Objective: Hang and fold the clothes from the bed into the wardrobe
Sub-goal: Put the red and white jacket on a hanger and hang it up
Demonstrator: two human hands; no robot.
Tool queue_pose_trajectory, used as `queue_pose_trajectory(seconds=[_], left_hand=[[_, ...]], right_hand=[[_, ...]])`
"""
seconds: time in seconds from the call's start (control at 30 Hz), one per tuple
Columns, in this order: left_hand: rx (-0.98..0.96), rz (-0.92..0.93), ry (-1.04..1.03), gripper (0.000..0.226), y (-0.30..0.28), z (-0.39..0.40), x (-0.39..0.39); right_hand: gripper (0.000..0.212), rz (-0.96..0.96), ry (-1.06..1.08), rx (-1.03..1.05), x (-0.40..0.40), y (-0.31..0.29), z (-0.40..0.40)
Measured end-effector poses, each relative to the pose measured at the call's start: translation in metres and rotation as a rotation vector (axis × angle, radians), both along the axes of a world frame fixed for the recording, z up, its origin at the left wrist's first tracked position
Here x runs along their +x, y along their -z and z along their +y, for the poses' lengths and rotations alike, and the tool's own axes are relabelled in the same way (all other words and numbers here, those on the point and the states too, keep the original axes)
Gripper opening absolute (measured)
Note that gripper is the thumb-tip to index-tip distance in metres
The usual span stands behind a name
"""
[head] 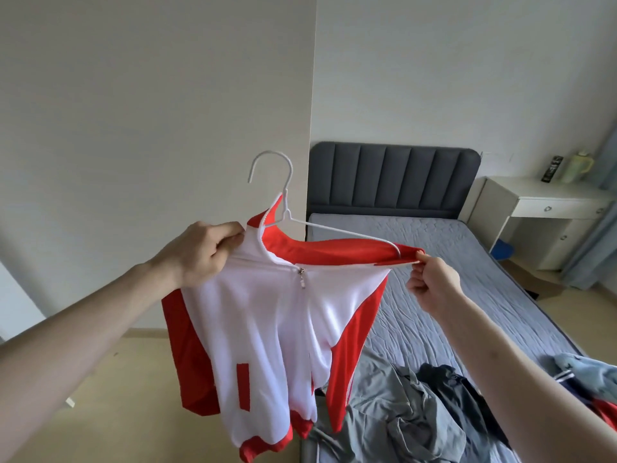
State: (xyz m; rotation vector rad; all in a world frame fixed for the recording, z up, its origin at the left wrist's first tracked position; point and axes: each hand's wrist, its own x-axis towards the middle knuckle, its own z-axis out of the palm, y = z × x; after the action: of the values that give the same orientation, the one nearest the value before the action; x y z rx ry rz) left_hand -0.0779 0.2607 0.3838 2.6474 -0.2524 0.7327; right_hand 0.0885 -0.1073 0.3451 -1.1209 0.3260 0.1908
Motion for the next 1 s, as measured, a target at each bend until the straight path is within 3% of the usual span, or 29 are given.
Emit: queue_pose_trajectory(seconds=[0.23, 0.37, 0.47, 0.53, 0.7, 0.8, 1.0], left_hand=[[0.024, 0.076, -0.054, 0.024, -0.001, 0.013, -0.003], [0.472, 0.356, -0.076, 0.021, 0.013, 0.001, -0.003], [0.211, 0.119, -0.087, 0.014, 0.018, -0.004, -0.003], [0.135, 0.013, -0.145, 0.020, 0.011, -0.005, 0.002], [0.160, 0.014, -0.133, 0.029, 0.012, -0.023, 0.012], [0.136, 0.048, -0.106, 0.026, 0.015, -0.038, 0.017], [-0.221, 0.037, -0.105, 0.038, 0.013, -0.046, 0.016]], right_hand=[[0.038, -0.096, 0.019, -0.134, -0.007, -0.002, 0.001], [0.035, -0.446, 0.065, -0.428, -0.011, -0.017, 0.004], [0.029, -0.523, -0.073, -0.444, -0.018, -0.044, 0.017], [0.028, -0.546, -0.183, -0.467, -0.024, -0.050, 0.026], [0.038, -0.749, -0.387, -0.536, -0.053, -0.058, 0.055], [0.030, -0.866, -0.570, -0.521, -0.073, -0.060, 0.079], [0.029, -0.845, -0.790, -0.840, -0.065, -0.042, 0.072]])
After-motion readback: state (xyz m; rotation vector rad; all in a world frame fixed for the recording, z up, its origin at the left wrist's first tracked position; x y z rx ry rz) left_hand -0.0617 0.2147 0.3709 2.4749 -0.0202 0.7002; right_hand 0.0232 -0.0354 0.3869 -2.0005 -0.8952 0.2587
